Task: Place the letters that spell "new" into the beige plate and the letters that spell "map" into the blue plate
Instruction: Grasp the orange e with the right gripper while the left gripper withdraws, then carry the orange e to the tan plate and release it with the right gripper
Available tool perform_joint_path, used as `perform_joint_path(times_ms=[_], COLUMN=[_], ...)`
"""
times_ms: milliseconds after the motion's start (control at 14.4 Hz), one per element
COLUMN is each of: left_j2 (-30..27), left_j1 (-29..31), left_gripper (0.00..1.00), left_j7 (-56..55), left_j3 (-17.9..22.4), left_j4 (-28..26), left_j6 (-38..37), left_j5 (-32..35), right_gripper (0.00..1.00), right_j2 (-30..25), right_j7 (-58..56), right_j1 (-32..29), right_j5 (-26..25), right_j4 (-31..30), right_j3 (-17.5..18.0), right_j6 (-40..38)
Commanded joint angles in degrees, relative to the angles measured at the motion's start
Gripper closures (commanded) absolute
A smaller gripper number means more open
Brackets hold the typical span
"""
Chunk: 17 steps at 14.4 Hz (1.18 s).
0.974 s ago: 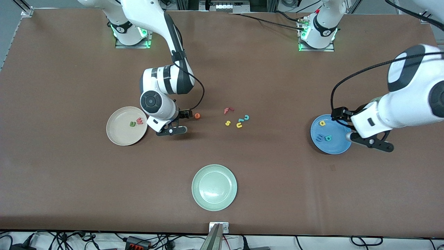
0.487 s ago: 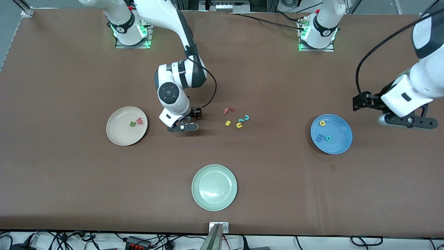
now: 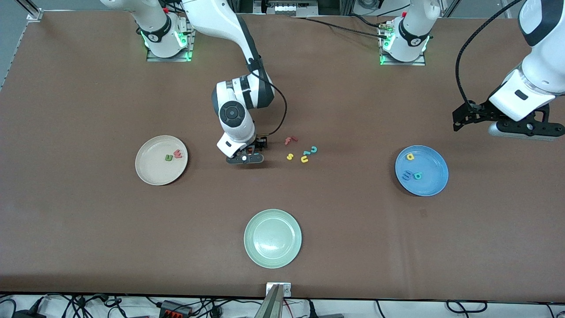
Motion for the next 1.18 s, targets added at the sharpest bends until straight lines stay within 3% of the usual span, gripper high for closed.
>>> perform_joint_path(times_ms=[0, 348, 695, 974, 1113], left_j2=[-1.1, -0.7, -0.7, -0.8, -0.8], left_j1=[0.0, -0.2, -0.5, -0.6, -0.7], left_gripper=[0.00, 0.00, 0.00, 0.00, 0.00], left_j7=[0.6, 0.2, 0.0, 0.0, 0.0], left_j3=[0.4, 0.3, 0.3, 0.3, 0.3], left_j4=[-1.1, -0.6, -0.5, -0.5, -0.4], left_j6=[-0.6, -1.4, -2.4, -2.8, -2.8], left_j5=[-1.3, -1.3, -1.3, -1.3, -1.3], right_gripper=[0.35, 0.85, 0.86, 0.86, 0.86], right_j2=[0.4, 0.4, -0.3, -0.1, -0.4], right_j7=[0.4, 0.2, -0.6, -3.0, -9.9], right_j1=[0.6, 0.6, -0.5, -1.9, -7.1], right_j5=[1.0, 0.7, 0.6, -2.8, -6.3], right_j4=[0.7, 0.6, 0.7, 0.7, 0.7], right_j3=[-0.2, 0.4, -1.2, -11.7, -12.3], right_j6=[0.1, 0.0, -0.4, -3.6, -5.8])
